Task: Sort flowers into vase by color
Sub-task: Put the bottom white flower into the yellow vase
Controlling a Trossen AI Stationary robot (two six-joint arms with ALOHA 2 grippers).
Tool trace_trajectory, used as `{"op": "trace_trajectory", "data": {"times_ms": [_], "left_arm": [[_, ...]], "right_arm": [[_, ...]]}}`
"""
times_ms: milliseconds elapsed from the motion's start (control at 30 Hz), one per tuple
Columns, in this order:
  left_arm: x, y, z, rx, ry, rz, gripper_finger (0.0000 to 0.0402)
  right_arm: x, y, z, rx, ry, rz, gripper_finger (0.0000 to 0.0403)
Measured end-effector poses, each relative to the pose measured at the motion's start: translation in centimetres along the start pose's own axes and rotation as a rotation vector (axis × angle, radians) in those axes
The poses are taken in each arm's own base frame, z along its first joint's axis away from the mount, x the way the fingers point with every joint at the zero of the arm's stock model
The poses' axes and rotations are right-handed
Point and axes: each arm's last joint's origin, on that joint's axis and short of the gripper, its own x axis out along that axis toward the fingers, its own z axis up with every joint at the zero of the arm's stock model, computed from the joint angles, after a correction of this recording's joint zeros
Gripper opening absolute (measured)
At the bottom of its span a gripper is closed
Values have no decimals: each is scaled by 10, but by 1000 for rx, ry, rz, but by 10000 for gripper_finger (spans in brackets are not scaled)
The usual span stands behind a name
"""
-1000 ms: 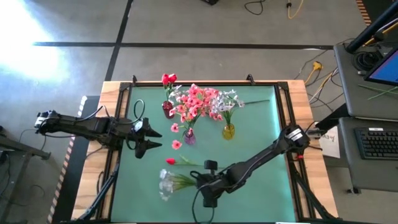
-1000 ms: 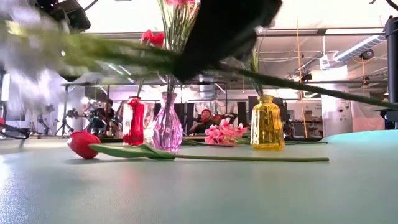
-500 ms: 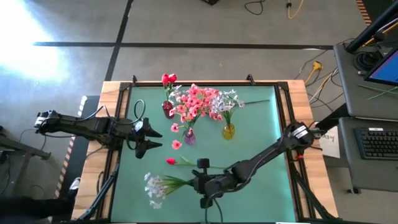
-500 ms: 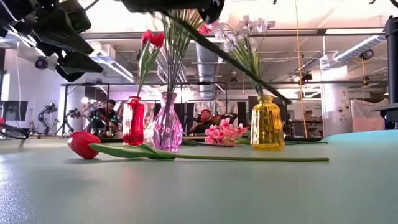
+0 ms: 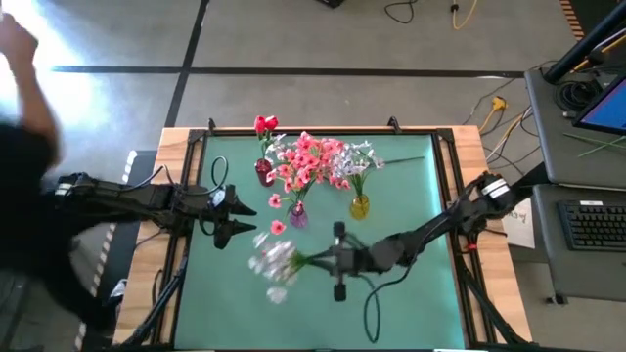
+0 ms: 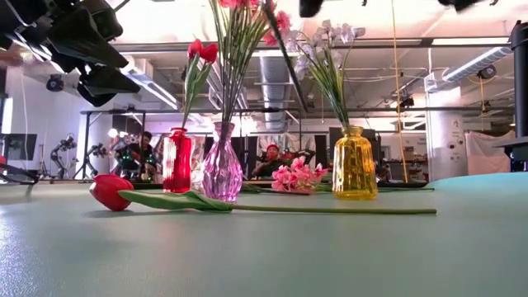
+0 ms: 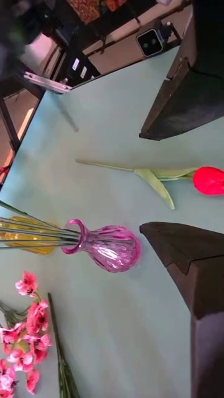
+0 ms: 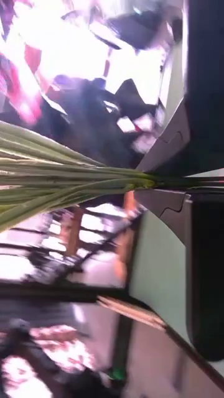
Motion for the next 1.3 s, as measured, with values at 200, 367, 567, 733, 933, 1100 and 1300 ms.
{"op": "trace_trajectory", "data": {"times_ms": [200, 367, 567, 733, 933, 1100, 1300], "left_arm": [[1, 0, -1, 0, 8, 4, 217], [1, 1, 0, 0, -12, 39, 217], [1, 2, 3, -1, -52, 74, 217], [1, -1, 7, -6, -100, 51, 217], [1, -2, 11, -10, -131, 37, 217], [1, -3, 13, -20, -161, 42, 217], [2, -4, 16, -19, -188, 32, 217]], "right_arm": [[-35, -32, 3, 22, -221, -102, 18], [-66, -56, 0, 1, -320, -176, 18], [-88, -85, -13, 2, -313, -263, 18], [-101, -100, -12, 1, -319, -307, 18], [-125, -112, -9, 16, -329, -380, 18], [-143, -119, -11, 51, -324, -448, 18], [-144, -125, -14, 57, -315, -470, 18]]}}
